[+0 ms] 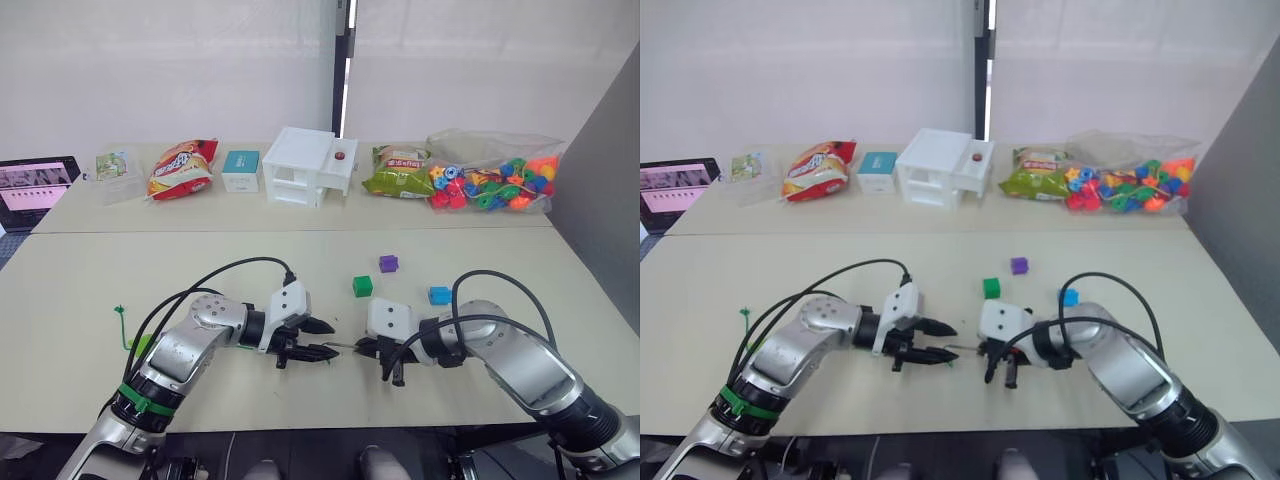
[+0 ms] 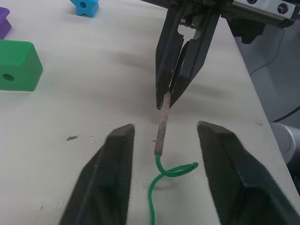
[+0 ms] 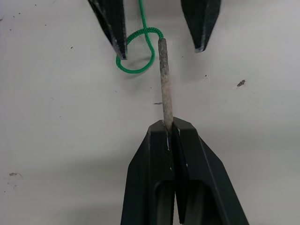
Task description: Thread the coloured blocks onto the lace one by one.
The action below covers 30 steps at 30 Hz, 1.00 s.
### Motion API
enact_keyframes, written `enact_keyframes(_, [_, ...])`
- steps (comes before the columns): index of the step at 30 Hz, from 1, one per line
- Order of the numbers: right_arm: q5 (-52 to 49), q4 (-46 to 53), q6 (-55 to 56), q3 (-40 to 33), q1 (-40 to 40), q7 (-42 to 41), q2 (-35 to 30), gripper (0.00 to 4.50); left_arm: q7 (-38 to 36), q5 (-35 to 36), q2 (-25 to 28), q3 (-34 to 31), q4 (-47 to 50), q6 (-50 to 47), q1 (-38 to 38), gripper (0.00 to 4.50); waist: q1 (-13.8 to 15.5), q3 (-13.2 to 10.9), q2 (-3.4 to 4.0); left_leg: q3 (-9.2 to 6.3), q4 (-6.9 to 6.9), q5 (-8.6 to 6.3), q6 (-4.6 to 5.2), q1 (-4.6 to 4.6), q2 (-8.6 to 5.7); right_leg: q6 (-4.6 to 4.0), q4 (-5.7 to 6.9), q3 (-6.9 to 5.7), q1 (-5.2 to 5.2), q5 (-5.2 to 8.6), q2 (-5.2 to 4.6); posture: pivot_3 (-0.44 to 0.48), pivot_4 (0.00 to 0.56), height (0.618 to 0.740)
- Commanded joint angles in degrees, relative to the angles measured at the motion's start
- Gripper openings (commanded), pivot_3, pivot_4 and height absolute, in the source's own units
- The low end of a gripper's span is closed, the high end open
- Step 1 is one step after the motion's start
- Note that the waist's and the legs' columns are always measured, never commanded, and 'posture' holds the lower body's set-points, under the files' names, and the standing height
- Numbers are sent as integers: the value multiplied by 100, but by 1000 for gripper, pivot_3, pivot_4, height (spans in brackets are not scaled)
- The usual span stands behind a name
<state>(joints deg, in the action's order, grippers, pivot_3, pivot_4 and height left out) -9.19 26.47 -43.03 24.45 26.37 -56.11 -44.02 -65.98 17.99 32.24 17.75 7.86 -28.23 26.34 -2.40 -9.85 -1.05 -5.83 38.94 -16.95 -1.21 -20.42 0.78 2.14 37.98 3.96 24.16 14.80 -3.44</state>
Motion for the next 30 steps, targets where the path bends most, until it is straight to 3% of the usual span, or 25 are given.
enact_keyframes(1, [-13, 174, -31, -113, 58, 21, -13, 0, 2, -7, -48, -9, 29, 97, 54, 1091, 1, 0, 0, 0, 0, 0, 0, 0, 0, 0, 0, 0, 0, 0, 0, 0, 150, 740])
enact_keyframes(4, [-22, 184, -53, -119, 64, 29, -5, 0, -8, -35, -46, 18, 8, 105, 69, 69, 1, 0, 0, 0, 0, 0, 0, 0, 0, 0, -1, 0, 0, 0, 0, 0, 150, 740])
enact_keyframes(15, [-31, 227, -84, -141, 37, 40, -23, 0, 44, 37, -51, -82, 26, 42, 109, 25, 1, 0, 0, 0, 0, 0, 0, 0, 0, 0, 0, 0, 0, 0, 0, 0, 150, 740])
enact_keyframes(17, [-25, 226, -82, -137, 34, 39, -28, 0, -32, 208, -17, -137, 136, -155, 141, 567, 0, 0, 0, 0, 0, 0, 0, 0, 0, 0, 0, 0, 0, 0, 0, 0, 150, 740])
enact_keyframes(23, [-26, 235, -93, -152, 23, 44, -42, 0, 70, -387, 111, 239, 74, 74, 161, 2494, 0, 0, 0, -1, 0, 0, 0, 1, 0, 0, -1, 0, -1, 0, 0, 0, 150, 740])
enact_keyframes(30, [-60, 311, -147, -194, -8, 51, -56, 0, 112, -580, 3, 378, -158, 275, 160, 2494, 1, 0, 0, -1, 0, 0, 0, 0, 0, 0, -1, 0, 0, 0, 0, 0, 150, 740])
